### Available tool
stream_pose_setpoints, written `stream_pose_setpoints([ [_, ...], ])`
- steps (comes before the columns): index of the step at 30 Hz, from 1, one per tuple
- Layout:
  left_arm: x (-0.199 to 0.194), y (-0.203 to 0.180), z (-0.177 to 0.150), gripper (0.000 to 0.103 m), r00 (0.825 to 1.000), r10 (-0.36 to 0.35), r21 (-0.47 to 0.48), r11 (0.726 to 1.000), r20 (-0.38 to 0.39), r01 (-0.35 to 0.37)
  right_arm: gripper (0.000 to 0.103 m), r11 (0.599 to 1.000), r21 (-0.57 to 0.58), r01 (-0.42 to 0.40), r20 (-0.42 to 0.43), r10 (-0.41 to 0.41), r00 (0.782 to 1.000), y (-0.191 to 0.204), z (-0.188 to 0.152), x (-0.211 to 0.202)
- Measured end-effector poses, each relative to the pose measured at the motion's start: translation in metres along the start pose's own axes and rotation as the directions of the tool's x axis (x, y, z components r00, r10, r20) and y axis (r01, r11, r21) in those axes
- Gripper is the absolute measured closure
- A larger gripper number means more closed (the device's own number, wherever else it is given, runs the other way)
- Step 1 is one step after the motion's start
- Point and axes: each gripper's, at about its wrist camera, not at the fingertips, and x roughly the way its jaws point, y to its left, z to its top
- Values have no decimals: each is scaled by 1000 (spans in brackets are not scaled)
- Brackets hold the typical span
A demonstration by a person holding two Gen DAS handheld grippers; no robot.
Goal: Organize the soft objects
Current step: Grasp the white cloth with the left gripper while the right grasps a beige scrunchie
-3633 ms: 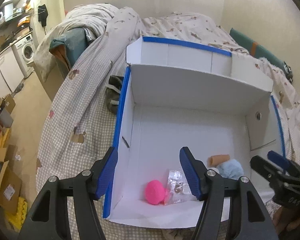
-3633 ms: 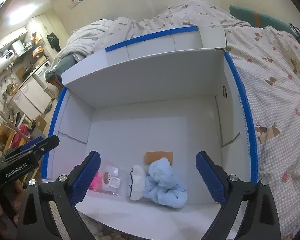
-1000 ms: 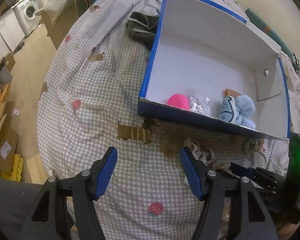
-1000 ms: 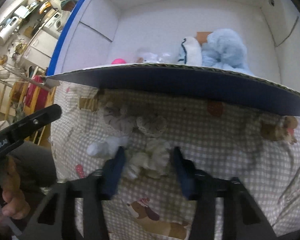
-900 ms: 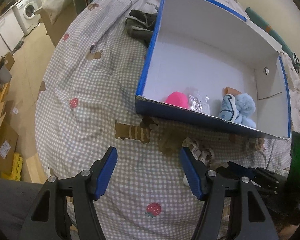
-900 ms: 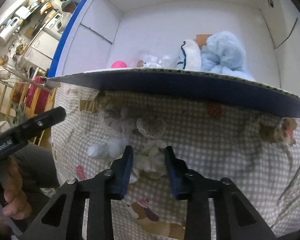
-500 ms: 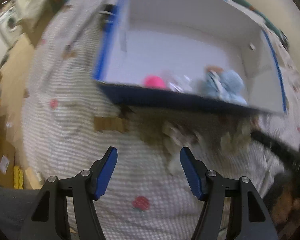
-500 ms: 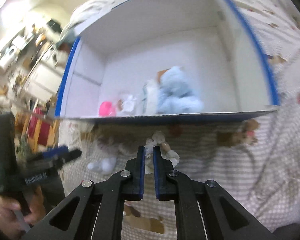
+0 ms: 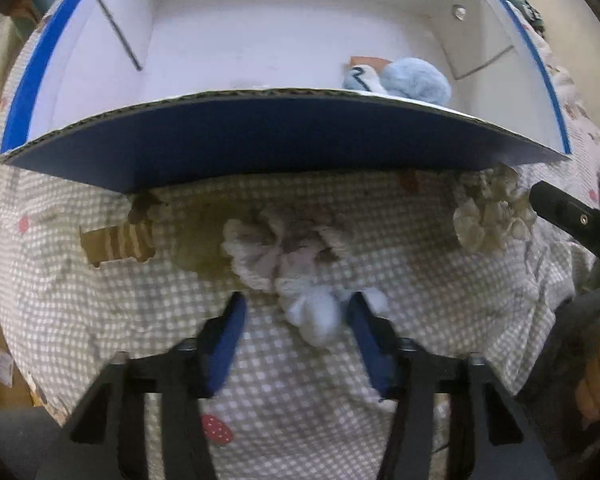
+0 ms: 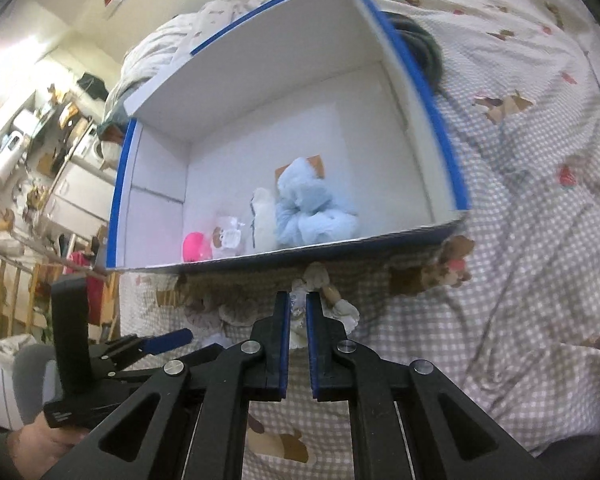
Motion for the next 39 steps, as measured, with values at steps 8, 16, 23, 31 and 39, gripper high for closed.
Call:
stream_pose_setpoints([
  [8, 4, 6, -3, 87, 997, -73, 3, 997, -37, 74, 94, 999, 40, 37, 21, -38, 999, -15, -5, -12],
  [16, -23, 31, -22, 102, 994, -99, -59, 994, -37, 96, 94, 999, 24, 36, 1, -36, 999, -9, -5, -5],
  [23, -52, 69, -22, 102, 998, -58, -152, 986, 39, 64, 94, 999, 24, 30, -10, -29, 1000, -7, -4, -2],
  [31, -34, 76, -8, 44, 990, -140, -269, 953, 24, 142, 94, 999, 16, 38, -16, -38, 999, -4, -4, 1],
  [39, 17, 37, 4, 49, 995, -49, -182, 983, -91, 32, 94, 999, 19, 51, -14, -51, 999, -8, -5, 1],
])
